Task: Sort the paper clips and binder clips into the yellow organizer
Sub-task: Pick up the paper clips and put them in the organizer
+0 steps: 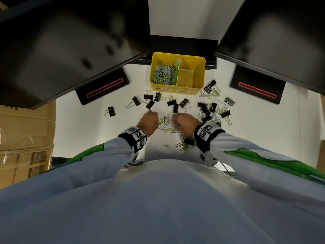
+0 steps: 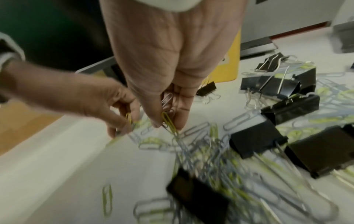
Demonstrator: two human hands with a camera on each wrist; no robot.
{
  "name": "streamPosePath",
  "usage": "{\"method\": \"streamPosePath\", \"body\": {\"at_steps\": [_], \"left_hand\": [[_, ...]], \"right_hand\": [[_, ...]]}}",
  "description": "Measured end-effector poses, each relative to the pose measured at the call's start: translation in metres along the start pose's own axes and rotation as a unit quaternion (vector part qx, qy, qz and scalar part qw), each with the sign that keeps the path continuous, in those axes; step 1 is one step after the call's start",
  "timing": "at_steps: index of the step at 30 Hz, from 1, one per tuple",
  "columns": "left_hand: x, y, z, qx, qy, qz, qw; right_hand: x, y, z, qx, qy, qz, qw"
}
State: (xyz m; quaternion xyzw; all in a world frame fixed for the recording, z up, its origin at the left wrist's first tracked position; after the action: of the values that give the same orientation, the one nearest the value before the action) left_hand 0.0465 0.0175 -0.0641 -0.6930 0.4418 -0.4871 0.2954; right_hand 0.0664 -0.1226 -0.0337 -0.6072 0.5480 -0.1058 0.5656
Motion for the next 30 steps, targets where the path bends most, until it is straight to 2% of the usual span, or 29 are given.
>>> {"method": "streamPosePath", "body": {"at_steps": [3, 7, 11, 15, 17, 19, 21, 24, 27, 30], "left_hand": [[0.0, 0.001, -0.003, 0.0, 0.026, 0.008, 1.0], [-0.005, 0.001, -0.008, -0.002, 0.015, -0.023, 1.0], [-0.008, -0.002, -0.013, 0.006, -0.013, -0.056, 0.998], [-0.009, -0.016, -0.012, 0.044, -0.034, -0.122, 0.991], [-0.006, -0.032, -0.008, 0.065, -0.037, -0.148, 0.986], [0.002, -0.055, 0.0, 0.088, -0.033, -0.169, 0.981], [0.012, -0.081, 0.01, 0.114, -0.035, -0.199, 0.973], [0.024, -0.119, 0.029, 0.146, -0.042, -0.236, 0.96], [0.041, -0.151, 0.054, 0.179, -0.027, -0.251, 0.951], [0.056, -0.172, 0.081, 0.208, -0.023, -0.265, 0.941]], "right_hand": [[0.0, -0.033, 0.008, 0.056, 0.013, 0.076, 0.995], [-0.012, -0.095, 0.026, 0.15, 0.038, 0.175, 0.972], [-0.026, -0.149, 0.061, 0.242, 0.053, 0.237, 0.939], [-0.032, -0.181, 0.092, 0.328, 0.056, 0.235, 0.913], [-0.025, -0.179, 0.108, 0.326, 0.064, 0.205, 0.921], [-0.015, -0.164, 0.119, 0.282, 0.075, 0.138, 0.946], [-0.004, -0.148, 0.119, 0.25, 0.085, 0.097, 0.96], [-0.001, -0.14, 0.093, 0.283, 0.053, 0.064, 0.956], [-0.003, -0.129, 0.052, 0.316, 0.014, 0.078, 0.946], [-0.002, -0.093, 0.018, 0.237, -0.009, 0.058, 0.97]]}}
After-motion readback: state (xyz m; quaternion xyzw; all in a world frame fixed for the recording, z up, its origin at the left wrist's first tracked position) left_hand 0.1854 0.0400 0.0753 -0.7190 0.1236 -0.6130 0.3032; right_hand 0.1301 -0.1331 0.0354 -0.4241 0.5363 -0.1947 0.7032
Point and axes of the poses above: each hand's wrist, its own z-axis towards the middle knuckle, its own y-axis out of the palm, x = y × z, the point moved 7 cm from there along z, towards the middle knuckle, and after that the axes turned 14 degrees about x, right-handed, at the moved point
